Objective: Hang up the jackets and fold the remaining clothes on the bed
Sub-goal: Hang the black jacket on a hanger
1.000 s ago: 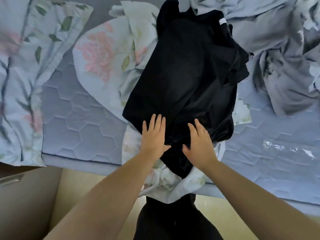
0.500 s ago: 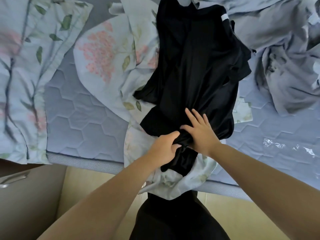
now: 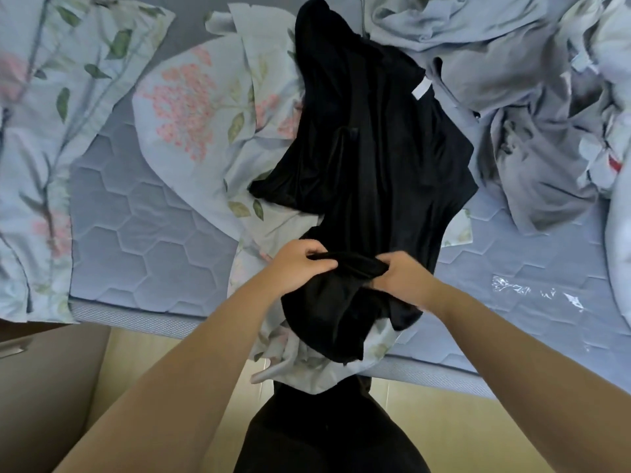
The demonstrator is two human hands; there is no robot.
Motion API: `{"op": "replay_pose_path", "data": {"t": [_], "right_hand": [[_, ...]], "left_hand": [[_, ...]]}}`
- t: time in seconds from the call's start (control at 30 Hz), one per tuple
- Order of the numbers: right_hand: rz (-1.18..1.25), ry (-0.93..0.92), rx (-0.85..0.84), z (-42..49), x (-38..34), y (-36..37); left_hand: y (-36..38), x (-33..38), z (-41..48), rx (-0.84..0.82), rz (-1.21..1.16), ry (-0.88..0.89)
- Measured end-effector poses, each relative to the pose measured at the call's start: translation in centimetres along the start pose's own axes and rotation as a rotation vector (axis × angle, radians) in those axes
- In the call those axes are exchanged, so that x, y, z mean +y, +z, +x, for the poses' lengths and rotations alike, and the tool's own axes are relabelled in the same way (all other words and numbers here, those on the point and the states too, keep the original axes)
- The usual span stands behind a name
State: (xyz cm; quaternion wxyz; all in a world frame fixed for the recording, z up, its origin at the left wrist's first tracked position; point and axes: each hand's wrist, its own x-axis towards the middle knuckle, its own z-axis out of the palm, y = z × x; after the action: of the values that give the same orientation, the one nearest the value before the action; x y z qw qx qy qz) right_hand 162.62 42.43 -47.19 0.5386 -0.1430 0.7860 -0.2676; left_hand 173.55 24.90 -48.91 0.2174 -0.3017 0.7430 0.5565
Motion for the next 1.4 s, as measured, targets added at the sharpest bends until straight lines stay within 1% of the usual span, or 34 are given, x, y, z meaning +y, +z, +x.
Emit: {"op": "replay_pose_path", "data": {"t": [0.03,0.07,0.1,0.13,0.17,0.2,0.27,0.33,0.37,0.43,0.47,0.53,0.57,0.63,0.7,0.73,0.77,0.83,0.87,0.9,0.93,0.97,1.03,1.1,1.17,1.23,1.27,1.3,1.33,1.4], "right_hand": [[-0.13,-0.071,0.227,0.5,0.3,-0.1],[-0.196,-0.114,0.431,0.9,0.4,-0.1],[-0.189,-0.133,0.581,1.3,0.3,-0.1],[-0.149,-0.139,0.685,2.0,0.4,-0.1],[-0.102,-0.124,0.741,2.9,0.9,-0.2],[-0.058,-0.081,0.762,4.0,1.3,-0.3],[-0.033,0.073,0.727,6.0,2.0,-0.5],[-0.005,0.217,0.625,7.6,2.3,-0.6],[0.046,0.242,0.561,8.3,2.7,-0.4],[0.2,0.192,0.482,9.4,3.2,-0.5],[0.262,0.162,0.475,9.8,3.4,-0.6],[0.306,0.142,0.527,10.2,3.6,-1.2],[0.263,0.156,0.563,10.3,3.7,-1.4],[0.061,0.156,0.617,10.1,3.5,-1.6],[-0.128,0.09,0.646,9.2,3.6,-1.2],[-0.209,0.024,0.658,8.7,3.9,-1.1],[-0.296,-0.079,0.698,8.1,4.0,-1.1],[-0.517,-0.309,0.72,6.8,4.1,-1.3],[-0.586,-0.417,0.691,6.4,4.3,-1.5],[-0.604,-0.49,0.642,5.8,4.1,-1.6],[-0.596,-0.527,0.582,5.1,3.7,-1.5],[-0.558,-0.511,0.515,4.2,3.2,-1.2],[-0.431,-0.403,0.417,2.5,2.5,-0.6],[-0.325,-0.345,0.299,1.1,2.2,-0.3],[-0.302,-0.317,0.09,-0.2,1.6,-0.3],[-0.342,-0.273,-0.189,-1.7,1.1,0.0],[-0.358,-0.25,-0.298,-2.3,1.1,0.2],[-0.365,-0.231,-0.354,-2.9,1.2,0.4],[-0.359,-0.222,-0.35,-3.4,1.4,0.4],[-0.354,-0.215,-0.242,-3.8,2.0,0.3]], "left_hand": [[0.2,0.1,0.4,0.094,0.007,0.013],[0.6,0.3,0.8,0.181,0.018,0.013],[1.0,0.6,1.2,0.25,0.022,0.001],[1.4,0.7,1.6,0.298,0.006,-0.008],[1.8,0.8,2.1,0.322,-0.028,-0.015],[2.3,0.7,2.6,0.329,-0.055,-0.018],[3.0,0.3,3.7,0.322,-0.034,-0.039],[3.6,-0.1,4.4,0.288,0.021,-0.074],[3.8,-0.4,4.5,0.252,0.033,-0.079],[4.1,-0.7,4.5,0.155,0.029,-0.055],[4.1,-0.9,4.4,0.106,0.019,-0.04],[4.0,-1.3,4.2,0.057,0.007,-0.014],[4.0,-1.5,4.2,0.061,0.016,-0.003],[4.0,-1.6,4.2,0.105,0.055,0.016],[4.0,-1.3,4.0,0.186,0.094,0.028],[3.9,-1.0,3.8,0.239,0.111,0.037],[3.8,-0.6,3.8,0.298,0.116,0.05],[3.5,0.3,3.9,0.408,0.081,0.078],[3.3,0.7,4.1,0.448,0.053,0.084],[3.1,1.2,4.2,0.475,0.03,0.087],[2.8,1.6,4.4,0.489,0.014,0.092],[2.7,2.0,4.6,0.491,-0.002,0.103],[2.4,2.8,5.0,0.498,-0.018,0.095],[2.0,3.5,5.3,0.541,0.043,-0.017],[1.3,4.0,5.4,0.572,0.131,-0.137],[0.5,4.1,5.7,0.56,0.165,-0.172],[0.1,3.9,5.9,0.536,0.156,-0.176],[-0.1,3.8,6.1,0.499,0.12,-0.174],[-0.3,3.7,6.3,0.447,0.047,-0.165],[-0.3,3.7,6.6,0.342,-0.126,-0.142]]}}
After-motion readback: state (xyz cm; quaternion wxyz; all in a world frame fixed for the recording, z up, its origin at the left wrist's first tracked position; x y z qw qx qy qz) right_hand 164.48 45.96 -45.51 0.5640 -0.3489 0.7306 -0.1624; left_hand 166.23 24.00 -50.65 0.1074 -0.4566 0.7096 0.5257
